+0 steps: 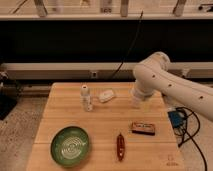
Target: Knock the bottle over
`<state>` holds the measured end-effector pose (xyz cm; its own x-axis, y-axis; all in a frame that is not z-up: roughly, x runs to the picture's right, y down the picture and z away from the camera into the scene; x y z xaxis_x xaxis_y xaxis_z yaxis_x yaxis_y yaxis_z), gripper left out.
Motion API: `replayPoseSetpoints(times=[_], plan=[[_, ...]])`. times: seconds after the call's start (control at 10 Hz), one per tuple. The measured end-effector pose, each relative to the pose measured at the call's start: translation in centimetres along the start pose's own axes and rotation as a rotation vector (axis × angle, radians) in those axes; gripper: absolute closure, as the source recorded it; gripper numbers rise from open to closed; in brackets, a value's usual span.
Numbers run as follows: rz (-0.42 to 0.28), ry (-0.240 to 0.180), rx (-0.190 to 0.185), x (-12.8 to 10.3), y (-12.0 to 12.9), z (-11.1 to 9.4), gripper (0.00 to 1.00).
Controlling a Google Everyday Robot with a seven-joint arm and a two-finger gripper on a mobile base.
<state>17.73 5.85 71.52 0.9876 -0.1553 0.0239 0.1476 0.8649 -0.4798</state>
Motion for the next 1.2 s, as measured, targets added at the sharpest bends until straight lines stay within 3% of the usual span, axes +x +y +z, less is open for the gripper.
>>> replayPoseSetpoints(times=[0.2,0.4,1.2], plan=[[-0.032,-0.001,0.004,-1.0,-0.4,0.1,0.20],[-0.074,-0.009,0.014,-3.7,-1.1,0.1,0.20],[-0.166,-0.038,0.029,-7.6,-2.2,0.5,0.20]])
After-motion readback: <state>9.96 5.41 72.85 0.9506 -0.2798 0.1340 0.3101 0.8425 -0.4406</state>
